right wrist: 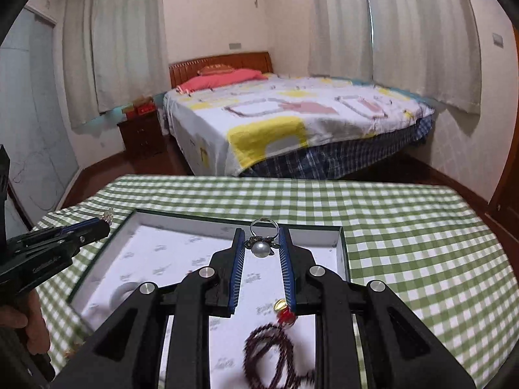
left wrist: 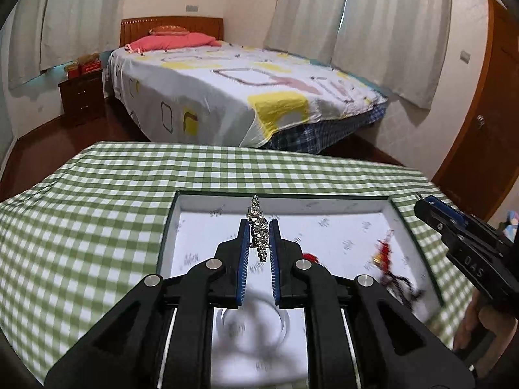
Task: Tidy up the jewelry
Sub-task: 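Carry both pieces over the tray and open both tools to drop them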
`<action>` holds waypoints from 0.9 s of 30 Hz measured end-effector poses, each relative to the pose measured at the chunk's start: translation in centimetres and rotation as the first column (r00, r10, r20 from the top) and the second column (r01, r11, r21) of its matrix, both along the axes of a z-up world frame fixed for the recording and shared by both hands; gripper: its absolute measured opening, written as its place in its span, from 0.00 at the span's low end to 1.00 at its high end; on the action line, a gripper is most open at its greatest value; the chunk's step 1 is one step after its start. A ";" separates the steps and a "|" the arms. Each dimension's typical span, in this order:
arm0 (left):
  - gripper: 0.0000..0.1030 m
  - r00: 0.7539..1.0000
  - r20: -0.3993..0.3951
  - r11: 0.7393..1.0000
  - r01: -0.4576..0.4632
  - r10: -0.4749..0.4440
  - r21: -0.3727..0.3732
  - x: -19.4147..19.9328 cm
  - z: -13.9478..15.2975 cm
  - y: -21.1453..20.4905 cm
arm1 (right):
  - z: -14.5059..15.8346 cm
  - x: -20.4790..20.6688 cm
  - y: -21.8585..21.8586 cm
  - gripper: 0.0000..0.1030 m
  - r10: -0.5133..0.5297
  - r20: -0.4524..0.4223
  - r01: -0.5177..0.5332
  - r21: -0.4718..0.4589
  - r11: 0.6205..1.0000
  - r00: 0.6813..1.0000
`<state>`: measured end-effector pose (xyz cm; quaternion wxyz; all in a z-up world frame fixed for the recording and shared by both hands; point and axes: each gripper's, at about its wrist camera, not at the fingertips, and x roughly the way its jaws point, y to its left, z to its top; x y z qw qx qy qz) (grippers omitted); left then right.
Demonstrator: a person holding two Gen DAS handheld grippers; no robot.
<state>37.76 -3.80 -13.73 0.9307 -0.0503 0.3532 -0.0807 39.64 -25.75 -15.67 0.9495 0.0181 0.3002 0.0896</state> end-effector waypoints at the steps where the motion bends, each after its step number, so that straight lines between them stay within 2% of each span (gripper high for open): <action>1: 0.12 1.000 -0.026 1.000 0.002 -0.002 0.005 1.4 -0.9 -0.3 | -0.5 0.8 -0.1 0.22 -0.001 -0.021 0.001 0.009 1.000 1.000; 8: 0.12 0.989 -0.150 1.000 0.018 -0.015 0.020 5.8 -4.7 -1.1 | -3.9 4.9 -0.5 0.22 -0.007 -0.154 0.009 0.013 1.000 0.988; 10: 0.12 0.984 -0.177 0.999 0.029 -0.025 0.026 6.6 -5.3 -1.4 | -4.1 5.4 -0.7 0.22 -0.008 -0.184 0.013 0.027 1.000 0.983; 13: 0.12 0.971 -0.234 0.998 0.053 -0.044 0.033 7.5 -6.2 -1.8 | -4.5 5.9 -0.7 0.22 -0.022 -0.215 0.022 -0.001 1.000 0.976; 15: 0.14 0.970 -0.241 0.998 0.049 -0.038 0.038 7.7 -6.3 -1.8 | -4.9 6.5 -0.7 0.22 -0.017 -0.254 0.018 0.003 1.000 0.967; 16: 0.18 0.969 -0.243 0.998 0.054 -0.044 0.035 7.8 -6.4 -1.9 | -5.1 6.6 -0.7 0.22 -0.018 -0.266 0.019 0.003 1.000 0.964; 17: 0.30 0.968 -0.246 0.998 0.053 -0.043 0.035 7.9 -6.5 -1.9 | -5.2 6.7 -0.8 0.22 -0.022 -0.272 0.023 0.002 1.000 0.962; 19: 0.42 0.969 -0.243 0.998 0.046 -0.036 0.033 7.8 -6.4 -1.8 | -5.2 6.7 -1.0 0.34 -0.025 -0.281 0.028 0.007 1.000 0.959; 20: 0.43 0.971 -0.238 0.999 0.042 -0.034 0.030 7.8 -6.4 -1.8 | -5.3 6.7 -1.0 0.46 -0.027 -0.284 0.030 0.006 1.000 0.959; 21: 0.45 0.972 -0.233 0.999 0.041 -0.034 0.026 7.9 -6.3 -1.8 | -5.1 6.5 -1.1 0.49 -0.027 -0.276 0.029 0.005 1.000 0.961; 23: 0.51 0.976 -0.218 0.999 0.033 -0.030 0.009 7.6 -5.9 -1.5 | -4.6 6.2 -0.9 0.49 -0.029 -0.246 0.029 -0.005 1.000 0.969; 27: 0.53 0.987 -0.161 1.000 0.010 -0.012 -0.014 6.4 -4.3 -1.0 | -3.5 4.5 -0.9 0.49 -0.035 -0.184 0.036 0.005 0.999 0.982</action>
